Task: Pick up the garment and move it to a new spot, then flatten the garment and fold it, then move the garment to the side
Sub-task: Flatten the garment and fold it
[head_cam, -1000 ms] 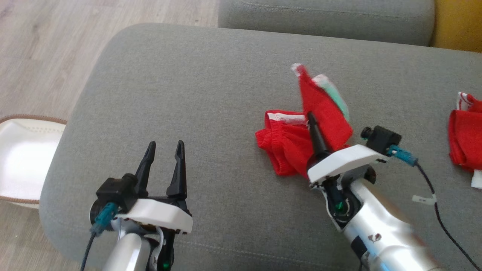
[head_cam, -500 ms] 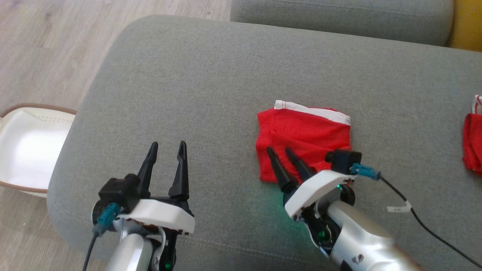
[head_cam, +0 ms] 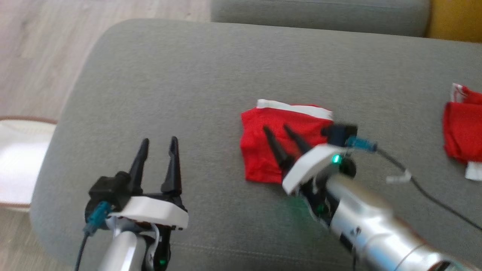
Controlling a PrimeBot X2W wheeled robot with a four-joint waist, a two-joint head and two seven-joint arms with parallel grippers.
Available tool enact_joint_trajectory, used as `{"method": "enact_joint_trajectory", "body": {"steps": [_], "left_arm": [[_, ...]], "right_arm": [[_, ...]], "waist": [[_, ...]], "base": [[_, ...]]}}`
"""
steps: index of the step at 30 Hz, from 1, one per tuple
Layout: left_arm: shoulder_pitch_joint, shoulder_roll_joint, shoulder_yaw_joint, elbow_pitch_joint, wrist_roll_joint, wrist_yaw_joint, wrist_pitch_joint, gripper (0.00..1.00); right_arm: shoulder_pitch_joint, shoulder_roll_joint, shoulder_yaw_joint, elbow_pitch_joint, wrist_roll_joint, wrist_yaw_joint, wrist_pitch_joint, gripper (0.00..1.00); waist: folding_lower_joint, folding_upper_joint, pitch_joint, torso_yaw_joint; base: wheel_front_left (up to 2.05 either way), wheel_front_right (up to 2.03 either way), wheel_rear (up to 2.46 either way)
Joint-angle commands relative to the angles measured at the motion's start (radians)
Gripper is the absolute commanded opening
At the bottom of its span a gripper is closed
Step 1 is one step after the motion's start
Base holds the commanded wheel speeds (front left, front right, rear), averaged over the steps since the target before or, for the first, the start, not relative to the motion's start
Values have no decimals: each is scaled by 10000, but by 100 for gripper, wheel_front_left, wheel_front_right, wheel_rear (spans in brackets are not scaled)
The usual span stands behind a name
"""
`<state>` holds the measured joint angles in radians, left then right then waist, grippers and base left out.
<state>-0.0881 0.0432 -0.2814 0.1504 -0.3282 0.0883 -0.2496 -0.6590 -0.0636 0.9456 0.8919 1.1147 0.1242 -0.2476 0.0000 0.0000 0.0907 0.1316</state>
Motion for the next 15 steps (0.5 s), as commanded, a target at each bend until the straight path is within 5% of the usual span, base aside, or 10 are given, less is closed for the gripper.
{"method": "enact_joint_trajectory", "body": {"steps": [1,7,11,15], "left_arm": [[-435,70,384,-422,9,37,-122,100],[-600,70,550,-827,48,23,-122,100],[-733,70,561,-934,138,7,-122,100],[-817,70,562,-993,212,-3,-122,100]], "right_arm": [[-326,133,-260,-219,-376,65,-132,100],[-235,131,-3318,-868,-4373,65,-138,100],[920,130,-5571,-2369,-7366,65,-139,100],[2409,131,-6951,-4134,-9110,65,-140,100]], "waist": [[0,0,-31,-253],[0,0,-51,-967],[0,0,-48,-1276],[0,0,-66,-1451]], "base": [[0,0,0],[0,0,0],[0,0,0],[0,0,0]]}}
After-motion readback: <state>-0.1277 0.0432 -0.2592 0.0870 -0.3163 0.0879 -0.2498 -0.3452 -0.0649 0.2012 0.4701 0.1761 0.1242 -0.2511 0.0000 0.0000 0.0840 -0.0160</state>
